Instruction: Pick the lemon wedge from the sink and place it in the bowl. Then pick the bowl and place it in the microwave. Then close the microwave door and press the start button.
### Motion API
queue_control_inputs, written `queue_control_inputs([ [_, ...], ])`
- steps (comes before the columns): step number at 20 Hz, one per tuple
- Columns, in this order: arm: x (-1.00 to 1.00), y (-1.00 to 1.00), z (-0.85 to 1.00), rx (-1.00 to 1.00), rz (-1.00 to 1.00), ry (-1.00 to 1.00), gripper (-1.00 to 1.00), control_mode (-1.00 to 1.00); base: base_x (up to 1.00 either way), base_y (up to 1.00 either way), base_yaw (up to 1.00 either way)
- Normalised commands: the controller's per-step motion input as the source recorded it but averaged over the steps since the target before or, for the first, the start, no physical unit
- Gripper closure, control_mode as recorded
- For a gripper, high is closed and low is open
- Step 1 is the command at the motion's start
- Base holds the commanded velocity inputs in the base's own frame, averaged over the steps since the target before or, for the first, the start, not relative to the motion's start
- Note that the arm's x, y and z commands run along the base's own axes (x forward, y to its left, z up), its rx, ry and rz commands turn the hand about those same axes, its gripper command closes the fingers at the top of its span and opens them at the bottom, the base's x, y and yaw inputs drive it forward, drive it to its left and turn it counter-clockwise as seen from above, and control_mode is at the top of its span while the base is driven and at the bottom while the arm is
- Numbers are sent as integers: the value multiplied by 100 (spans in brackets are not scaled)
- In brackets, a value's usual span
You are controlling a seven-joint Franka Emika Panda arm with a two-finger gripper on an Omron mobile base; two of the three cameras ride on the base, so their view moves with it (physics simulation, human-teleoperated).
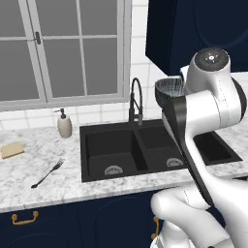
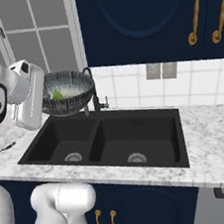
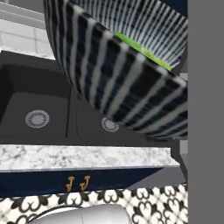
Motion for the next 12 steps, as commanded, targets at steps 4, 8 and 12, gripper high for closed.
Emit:
queue_control_inputs([
  [4, 0, 0, 0, 0, 0, 0, 100, 100, -85, 1, 0],
  [8, 0, 0, 0, 0, 0, 0, 100, 100, -85, 0, -9],
  [12, 0, 0, 0, 0, 0, 0, 100, 100, -76, 0, -30],
])
